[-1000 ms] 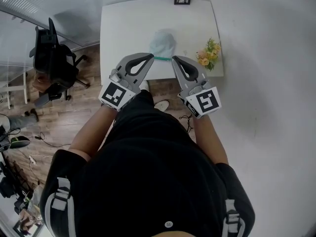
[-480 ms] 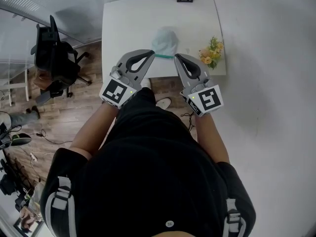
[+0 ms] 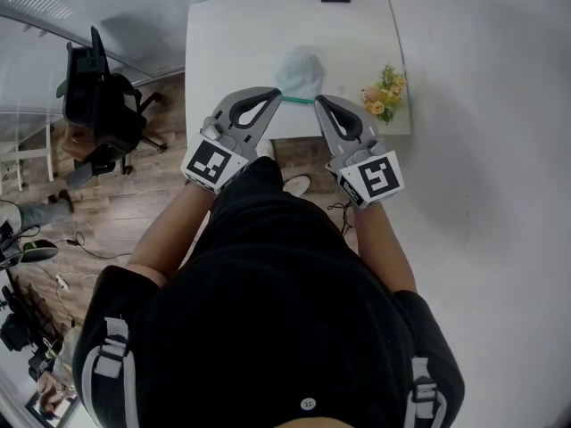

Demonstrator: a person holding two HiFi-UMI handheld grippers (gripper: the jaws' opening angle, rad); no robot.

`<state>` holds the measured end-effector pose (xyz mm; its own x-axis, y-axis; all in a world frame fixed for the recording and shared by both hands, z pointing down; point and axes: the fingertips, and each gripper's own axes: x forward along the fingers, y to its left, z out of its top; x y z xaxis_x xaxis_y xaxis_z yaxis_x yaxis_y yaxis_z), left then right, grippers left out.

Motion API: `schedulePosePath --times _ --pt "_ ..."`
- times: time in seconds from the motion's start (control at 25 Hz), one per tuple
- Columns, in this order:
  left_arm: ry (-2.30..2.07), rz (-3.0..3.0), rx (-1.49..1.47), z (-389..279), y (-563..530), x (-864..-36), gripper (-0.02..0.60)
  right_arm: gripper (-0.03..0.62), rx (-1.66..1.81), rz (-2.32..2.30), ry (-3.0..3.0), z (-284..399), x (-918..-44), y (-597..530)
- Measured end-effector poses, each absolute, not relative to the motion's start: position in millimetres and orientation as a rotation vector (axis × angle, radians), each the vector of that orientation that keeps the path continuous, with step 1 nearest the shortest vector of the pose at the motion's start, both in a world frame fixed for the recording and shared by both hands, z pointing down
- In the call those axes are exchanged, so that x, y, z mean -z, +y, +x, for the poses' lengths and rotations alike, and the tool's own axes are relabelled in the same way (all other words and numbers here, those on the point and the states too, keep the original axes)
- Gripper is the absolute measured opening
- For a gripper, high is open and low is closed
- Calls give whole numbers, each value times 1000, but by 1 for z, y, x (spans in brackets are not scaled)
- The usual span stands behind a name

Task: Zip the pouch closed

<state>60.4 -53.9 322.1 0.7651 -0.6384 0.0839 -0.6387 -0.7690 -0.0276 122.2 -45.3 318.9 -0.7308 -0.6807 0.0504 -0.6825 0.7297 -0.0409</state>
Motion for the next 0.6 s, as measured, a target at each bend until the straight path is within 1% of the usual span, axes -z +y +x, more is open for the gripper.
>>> schedulePosePath --times 0.6 --pt "-1032 2956 -150 67 -56 -322 8 11 -95 1146 -2874 127 -326 -50"
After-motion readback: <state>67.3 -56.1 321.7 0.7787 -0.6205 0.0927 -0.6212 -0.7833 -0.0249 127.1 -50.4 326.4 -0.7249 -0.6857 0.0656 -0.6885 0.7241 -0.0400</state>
